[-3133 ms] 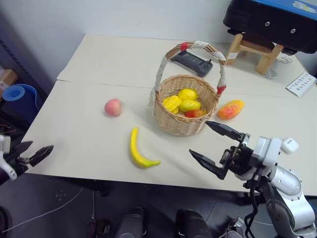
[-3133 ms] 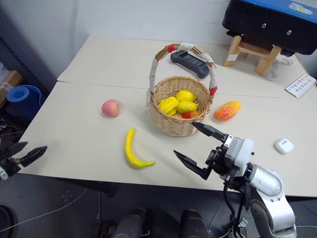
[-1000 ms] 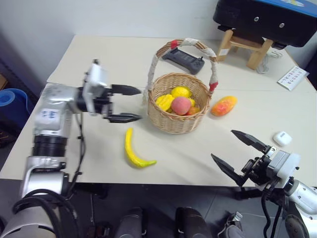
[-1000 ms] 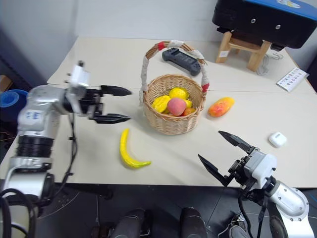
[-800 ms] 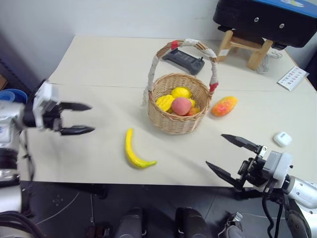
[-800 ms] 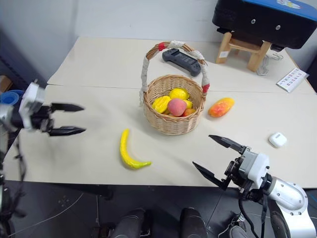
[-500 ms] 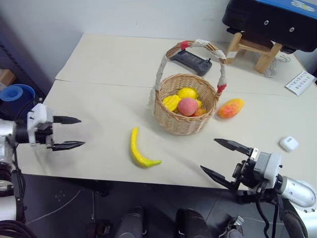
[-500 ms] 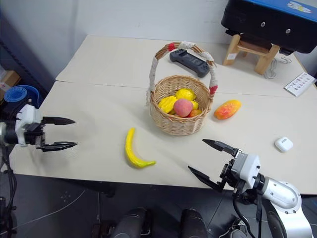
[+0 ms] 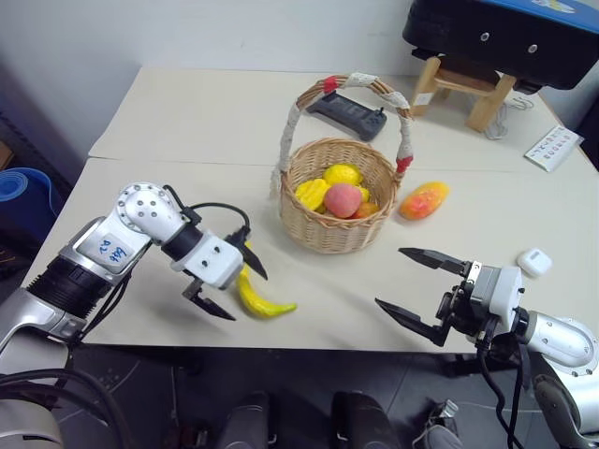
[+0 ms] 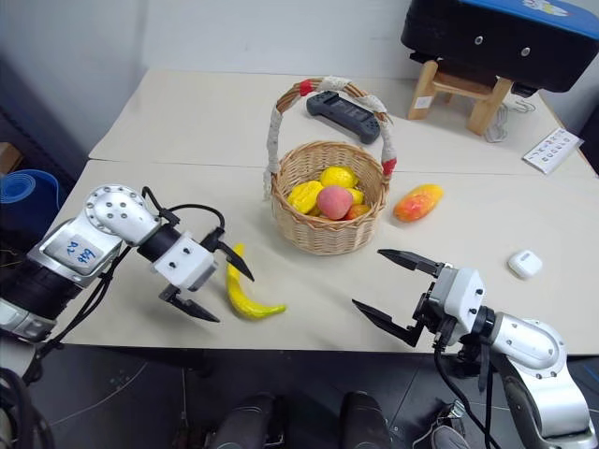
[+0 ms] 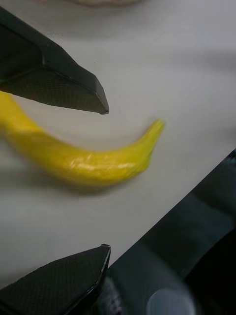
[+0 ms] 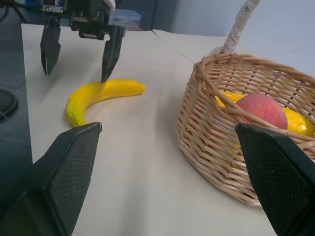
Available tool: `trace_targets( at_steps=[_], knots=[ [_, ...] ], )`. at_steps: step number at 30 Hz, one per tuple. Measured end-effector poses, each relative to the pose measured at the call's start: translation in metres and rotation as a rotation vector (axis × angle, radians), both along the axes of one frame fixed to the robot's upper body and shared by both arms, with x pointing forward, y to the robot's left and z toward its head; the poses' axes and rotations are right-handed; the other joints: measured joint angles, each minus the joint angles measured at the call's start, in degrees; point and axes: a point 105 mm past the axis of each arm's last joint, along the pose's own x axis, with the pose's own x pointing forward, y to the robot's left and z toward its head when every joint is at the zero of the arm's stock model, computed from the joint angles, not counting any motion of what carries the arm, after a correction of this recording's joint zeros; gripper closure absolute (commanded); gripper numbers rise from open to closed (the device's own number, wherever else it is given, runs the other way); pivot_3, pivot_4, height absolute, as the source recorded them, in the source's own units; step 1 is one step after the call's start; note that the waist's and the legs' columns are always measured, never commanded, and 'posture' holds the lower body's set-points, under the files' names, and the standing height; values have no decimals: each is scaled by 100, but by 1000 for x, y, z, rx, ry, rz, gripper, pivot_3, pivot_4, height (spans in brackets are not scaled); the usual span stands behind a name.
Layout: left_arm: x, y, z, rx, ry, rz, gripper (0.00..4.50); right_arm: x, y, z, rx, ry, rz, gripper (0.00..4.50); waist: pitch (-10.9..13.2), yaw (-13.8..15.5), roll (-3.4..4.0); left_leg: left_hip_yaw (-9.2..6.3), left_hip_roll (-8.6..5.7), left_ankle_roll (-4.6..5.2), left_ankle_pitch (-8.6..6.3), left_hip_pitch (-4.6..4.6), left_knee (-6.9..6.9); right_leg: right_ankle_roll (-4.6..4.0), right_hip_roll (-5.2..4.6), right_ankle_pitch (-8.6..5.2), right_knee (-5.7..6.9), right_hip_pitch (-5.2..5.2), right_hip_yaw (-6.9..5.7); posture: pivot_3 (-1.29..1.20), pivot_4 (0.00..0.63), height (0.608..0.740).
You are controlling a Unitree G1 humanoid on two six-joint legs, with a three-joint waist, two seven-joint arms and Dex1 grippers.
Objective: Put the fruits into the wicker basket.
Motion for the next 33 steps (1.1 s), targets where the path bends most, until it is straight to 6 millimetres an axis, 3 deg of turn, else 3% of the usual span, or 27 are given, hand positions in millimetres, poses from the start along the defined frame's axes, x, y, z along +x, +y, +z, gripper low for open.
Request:
trace_targets(
  at_steps=[2,5,13,16,17,19,20,24,28,31,33],
  knots=[
    [7,-1,-8,25,-13,-4,36,-2,-2,-4,1,16,-14,0,0,64,0,0,-3,5,1,-4,6,0,-2,0,0,0,-1,0,150,740],
    [12,-8,-23,53,-22,-33,575,-4,-2,-7,8,25,-33,0,0,107,0,-2,-3,10,0,-23,23,0,-3,0,-6,-6,-3,0,150,740],
    [15,-12,-28,-8,24,40,3009,-8,-2,-11,20,41,-48,0,0,106,1,-14,0,14,0,-34,53,1,-4,0,3,-3,-9,0,150,740],
    [8,-25,-12,-170,171,144,3793,-8,-3,-11,38,40,-64,0,2,101,3,-38,5,16,-3,-61,79,1,-4,0,8,-10,-11,0,150,740],
    [7,-30,-4,-218,205,158,3825,-7,-4,-11,45,39,-73,0,2,105,4,-45,5,16,-3,-68,85,1,-4,0,8,-9,-10,0,150,740],
    [4,-53,37,-476,355,194,3825,-6,-15,-8,103,35,-156,0,3,141,5,-69,2,16,-3,-81,98,3,-5,2,8,-2,-7,0,150,740],
    [7,-67,68,-646,398,207,3825,-5,-23,-4,144,26,-215,0,3,152,5,-89,-2,17,-2,-83,103,13,-6,7,7,5,2,0,150,740],
    [19,-98,131,-925,431,299,3825,-6,-42,8,197,-7,-330,0,1,119,8,-95,-9,15,-2,-68,100,17,2,9,7,22,1,0,150,740],
    [51,-136,130,-960,520,582,3825,-5,-43,9,213,1,-338,0,1,120,8,-89,-14,17,1,-69,98,20,8,9,5,19,-11,0,150,740],
    [74,-145,115,-939,526,743,3825,-5,-42,9,219,7,-330,0,1,106,8,-69,-12,16,2,-69,87,20,10,8,8,2,-4,0,150,740],
    [83,-149,112,-950,484,775,3109,-5,-41,10,220,3,-329,0,1,105,8,-63,-9,15,2,-69,86,20,11,8,7,0,-2,0,150,740]
  ],
)
